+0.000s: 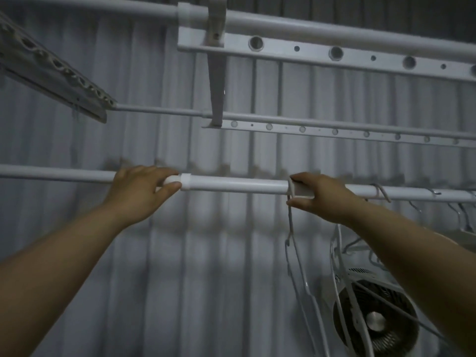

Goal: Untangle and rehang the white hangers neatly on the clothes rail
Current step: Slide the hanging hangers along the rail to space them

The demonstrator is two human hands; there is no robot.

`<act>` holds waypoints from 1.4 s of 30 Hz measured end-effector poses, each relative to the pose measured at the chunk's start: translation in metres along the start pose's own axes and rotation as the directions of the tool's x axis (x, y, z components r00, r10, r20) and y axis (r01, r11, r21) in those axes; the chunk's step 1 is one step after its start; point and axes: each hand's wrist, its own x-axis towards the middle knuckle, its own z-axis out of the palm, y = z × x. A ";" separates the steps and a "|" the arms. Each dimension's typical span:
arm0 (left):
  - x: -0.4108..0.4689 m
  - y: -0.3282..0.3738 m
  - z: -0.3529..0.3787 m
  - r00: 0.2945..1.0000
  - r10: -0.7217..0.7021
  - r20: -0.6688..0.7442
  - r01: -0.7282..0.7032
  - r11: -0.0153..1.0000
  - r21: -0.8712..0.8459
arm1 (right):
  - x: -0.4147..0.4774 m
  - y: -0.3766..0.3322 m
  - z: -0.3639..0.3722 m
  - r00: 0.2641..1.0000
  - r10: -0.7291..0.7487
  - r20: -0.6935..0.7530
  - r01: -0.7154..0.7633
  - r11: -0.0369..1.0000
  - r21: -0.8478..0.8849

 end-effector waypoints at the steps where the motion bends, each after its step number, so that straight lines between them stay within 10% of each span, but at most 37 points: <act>1: -0.001 0.001 0.001 1.000 0.002 -0.001 -0.002 1.000 -0.006 | 0.001 -0.004 0.002 1.000 -0.014 -0.003 0.014 1.000 -0.007; 28: -0.005 0.008 0.007 0.999 -0.038 -0.016 0.035 0.992 -0.124 | 0.023 -0.095 0.039 0.944 -0.305 -0.126 0.281 0.944 -0.173; 36: -0.009 0.006 0.007 1.000 -0.006 0.023 0.008 0.996 -0.093 | -0.018 0.007 -0.002 0.955 0.036 -0.293 -0.095 0.977 -0.191; 42: -0.008 0.006 0.007 0.998 -0.008 0.056 0.010 0.999 -0.034 | -0.036 0.046 -0.011 0.953 0.275 -0.123 -0.290 0.950 -0.118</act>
